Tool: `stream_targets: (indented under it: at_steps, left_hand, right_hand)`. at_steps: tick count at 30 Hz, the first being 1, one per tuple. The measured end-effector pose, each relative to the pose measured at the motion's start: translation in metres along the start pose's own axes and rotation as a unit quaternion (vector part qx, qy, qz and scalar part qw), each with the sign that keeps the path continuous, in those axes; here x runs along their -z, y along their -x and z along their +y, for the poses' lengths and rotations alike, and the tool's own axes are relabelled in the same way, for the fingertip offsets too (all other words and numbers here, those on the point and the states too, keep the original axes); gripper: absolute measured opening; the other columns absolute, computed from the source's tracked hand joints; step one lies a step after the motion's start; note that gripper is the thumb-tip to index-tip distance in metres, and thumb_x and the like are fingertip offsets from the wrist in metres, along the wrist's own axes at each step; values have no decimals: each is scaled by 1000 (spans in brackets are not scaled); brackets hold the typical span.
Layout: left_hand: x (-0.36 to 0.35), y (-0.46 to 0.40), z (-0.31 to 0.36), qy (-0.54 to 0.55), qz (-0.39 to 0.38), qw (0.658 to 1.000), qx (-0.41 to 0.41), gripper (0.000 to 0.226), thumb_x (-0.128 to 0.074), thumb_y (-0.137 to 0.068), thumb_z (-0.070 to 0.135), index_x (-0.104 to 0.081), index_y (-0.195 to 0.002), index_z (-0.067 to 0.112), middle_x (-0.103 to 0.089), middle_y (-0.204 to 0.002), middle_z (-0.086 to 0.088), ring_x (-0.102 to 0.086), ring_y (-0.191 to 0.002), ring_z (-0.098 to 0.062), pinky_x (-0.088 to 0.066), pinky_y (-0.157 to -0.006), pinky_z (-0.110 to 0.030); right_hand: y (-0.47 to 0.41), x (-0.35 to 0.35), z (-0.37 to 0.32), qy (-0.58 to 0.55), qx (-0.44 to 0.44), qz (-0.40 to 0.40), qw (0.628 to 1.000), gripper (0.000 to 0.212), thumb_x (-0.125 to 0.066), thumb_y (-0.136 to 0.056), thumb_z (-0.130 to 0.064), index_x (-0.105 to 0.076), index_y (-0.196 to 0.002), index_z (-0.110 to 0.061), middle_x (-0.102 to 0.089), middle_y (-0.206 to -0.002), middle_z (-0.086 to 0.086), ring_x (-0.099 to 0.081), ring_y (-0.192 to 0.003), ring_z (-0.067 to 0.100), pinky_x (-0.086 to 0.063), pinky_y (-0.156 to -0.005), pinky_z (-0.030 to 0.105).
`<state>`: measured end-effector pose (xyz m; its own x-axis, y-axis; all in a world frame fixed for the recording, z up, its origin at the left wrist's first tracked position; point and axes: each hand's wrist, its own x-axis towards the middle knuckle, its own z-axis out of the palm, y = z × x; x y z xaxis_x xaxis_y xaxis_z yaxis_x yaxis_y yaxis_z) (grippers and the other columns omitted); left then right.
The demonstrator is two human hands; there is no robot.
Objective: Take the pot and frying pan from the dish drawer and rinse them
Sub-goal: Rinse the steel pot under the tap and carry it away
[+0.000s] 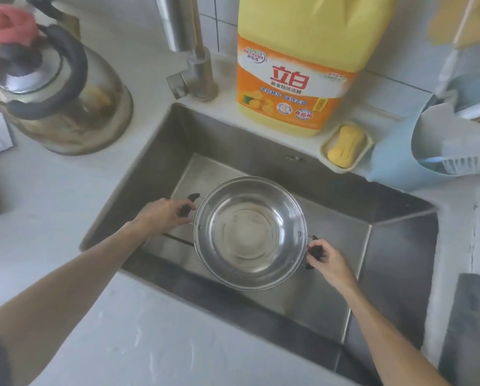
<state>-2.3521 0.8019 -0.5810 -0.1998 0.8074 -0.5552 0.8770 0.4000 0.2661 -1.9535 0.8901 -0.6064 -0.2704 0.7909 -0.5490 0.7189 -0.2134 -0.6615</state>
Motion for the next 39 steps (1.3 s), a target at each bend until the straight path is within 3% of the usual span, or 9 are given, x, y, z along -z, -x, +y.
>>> stream_targets:
  at_steps: [5,9,11,13,16,21,31,36,39]
  left_hand:
    - [-8,-15,-8,1,-11,1000,10,30,-55,-88,49,-50,-117,42,-69,-103,5,-60,-82,-18,-39,-65,-28]
    - [10,-8,3,-8,-22,1000,7,38,-51,-91,42,-45,-128,41,-68,-114,5,-64,-100,-22,-45,-76,-30]
    - [41,5,16,108,99,989,12,33,-54,-89,45,-50,-121,41,-70,-102,13,-65,-98,-16,-48,-82,-32]
    - [81,15,29,260,257,931,-4,30,-60,-85,47,-54,-113,40,-70,-88,13,-67,-85,-11,-50,-79,-30]
    - [134,14,40,315,358,878,-36,36,-63,-80,52,-54,-113,42,-69,-78,11,-67,-73,-8,-51,-74,-28]
    - [160,-17,51,226,364,903,-36,25,-62,-80,50,-67,-101,38,-65,-76,15,-63,-75,-6,-52,-76,-29]
    - [147,-40,26,317,412,854,-33,13,-62,-80,32,-72,-87,28,-71,-76,6,-59,-66,0,-48,-74,-19]
    - [131,-20,16,313,381,867,-71,31,-60,-84,27,-54,-112,41,-65,-93,14,-58,-74,0,-46,-72,-15]
    - [83,-2,5,248,341,906,-26,22,-55,-81,21,-60,-98,35,-68,-98,6,-62,-86,-14,-50,-81,-28]
  right_hand:
    - [-9,-15,5,-15,-8,18,1000,28,-72,-78,-4,-63,-82,-31,-70,-87,-1,-64,-62,0,-46,-64,7]
    - [-14,-16,9,-13,-8,17,1000,26,-72,-78,-6,-64,-83,-31,-70,-86,-1,-67,-66,7,-49,-66,11]
    - [-14,-15,8,-8,-12,10,1000,29,-74,-78,-9,-63,-81,-36,-70,-85,0,-71,-70,17,-50,-69,19]
    - [-16,-14,6,2,-14,8,1000,31,-74,-77,-8,-62,-79,-37,-70,-83,1,-72,-70,20,-49,-68,19]
    - [-17,-16,1,3,-20,15,1000,32,-73,-77,-6,-63,-79,-36,-71,-84,1,-71,-71,21,-48,-66,15]
    - [-15,-19,0,-14,-26,18,999,28,-72,-78,-7,-63,-80,-33,-71,-84,6,-72,-67,20,-47,-68,18]
    - [-18,-18,1,-4,-27,10,1000,24,-73,-77,-7,-63,-83,-28,-70,-88,2,-69,-67,9,-45,-62,6]
    - [-16,-19,3,-21,-24,11,999,29,-71,-79,-5,-61,-79,-32,-68,-81,2,-72,-66,24,-47,-66,19]
    - [-16,-19,1,-30,-24,11,999,30,-70,-80,-4,-61,-76,-32,-66,-76,1,-72,-62,22,-47,-65,18]
